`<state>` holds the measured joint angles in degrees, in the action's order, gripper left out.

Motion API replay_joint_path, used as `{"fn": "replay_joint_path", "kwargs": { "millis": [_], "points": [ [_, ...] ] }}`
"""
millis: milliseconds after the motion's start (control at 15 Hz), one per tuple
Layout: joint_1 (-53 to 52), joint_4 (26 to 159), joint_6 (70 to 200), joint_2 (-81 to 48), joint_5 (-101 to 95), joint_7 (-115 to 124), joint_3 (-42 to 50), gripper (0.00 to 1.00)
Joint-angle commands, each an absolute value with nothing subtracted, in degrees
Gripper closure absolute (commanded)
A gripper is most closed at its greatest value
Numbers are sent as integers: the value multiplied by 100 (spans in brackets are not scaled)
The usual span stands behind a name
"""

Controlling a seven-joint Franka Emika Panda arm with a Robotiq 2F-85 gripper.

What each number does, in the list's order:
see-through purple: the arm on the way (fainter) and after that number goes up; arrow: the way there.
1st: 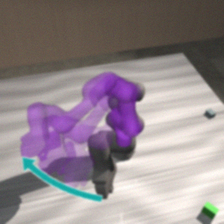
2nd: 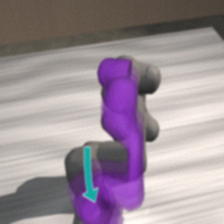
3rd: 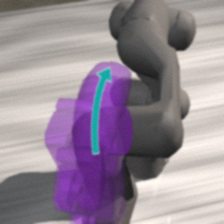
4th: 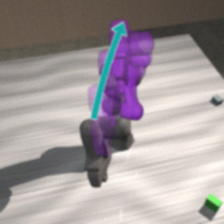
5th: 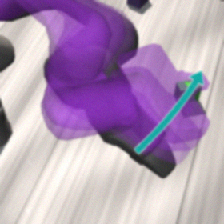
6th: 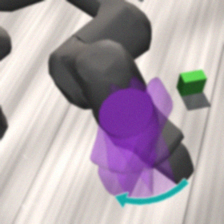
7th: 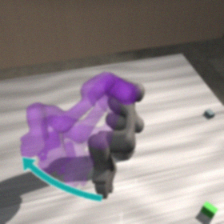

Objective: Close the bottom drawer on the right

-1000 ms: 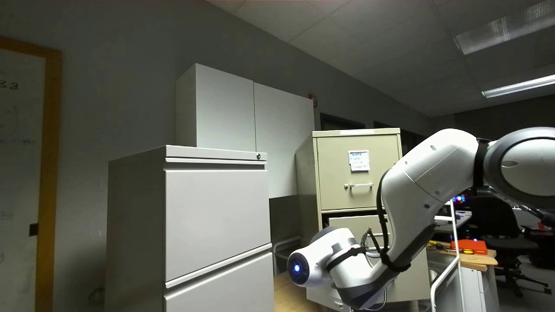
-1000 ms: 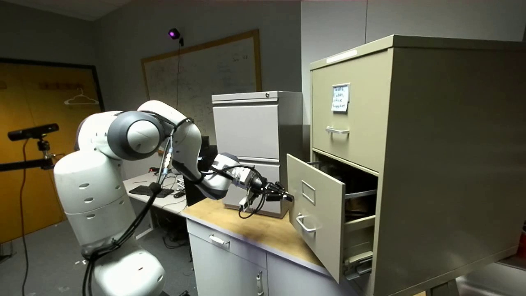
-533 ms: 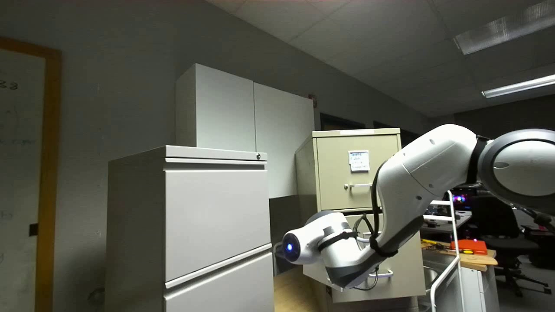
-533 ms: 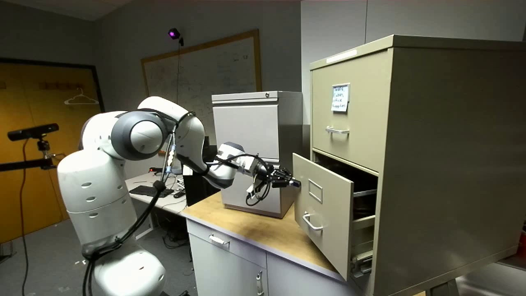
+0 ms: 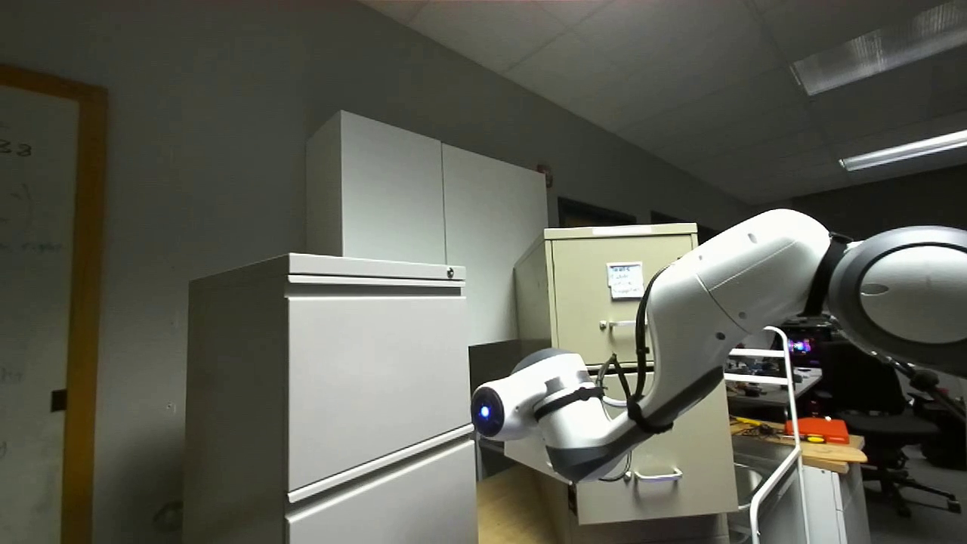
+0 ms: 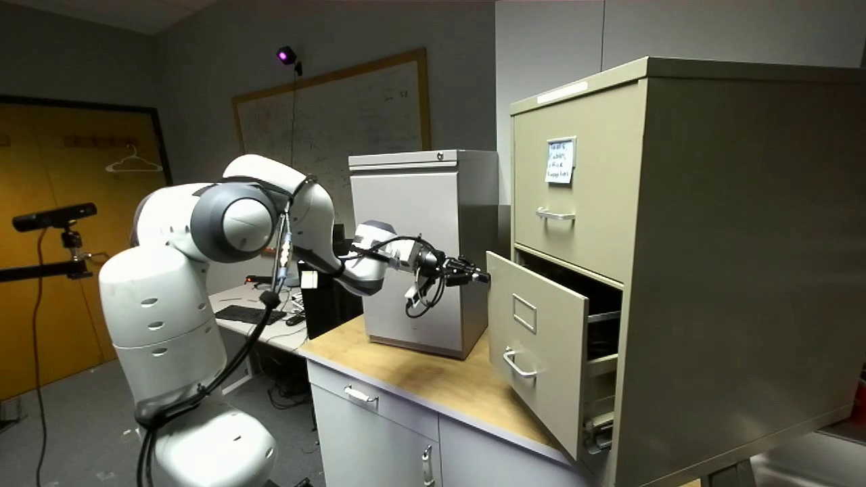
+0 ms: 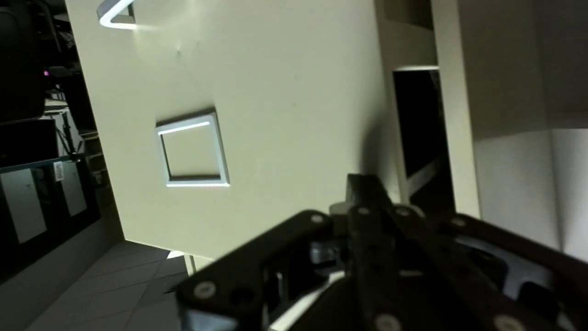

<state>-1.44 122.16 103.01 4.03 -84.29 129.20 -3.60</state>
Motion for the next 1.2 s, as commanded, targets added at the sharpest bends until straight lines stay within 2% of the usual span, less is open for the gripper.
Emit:
{"fn": "replay_joint_path", "kwargs": {
  "millis": [0,133,667,1133],
  "points": [
    [-202,11492,10461,7,-8743,12607,-303,100],
    [-235,11498,10487,36,-8677,12633,-293,100],
    [-201,12336,11949,672,-7947,12395,-171,100],
    [-169,13289,12003,1499,-7329,12136,-84,100]
  ]
}}
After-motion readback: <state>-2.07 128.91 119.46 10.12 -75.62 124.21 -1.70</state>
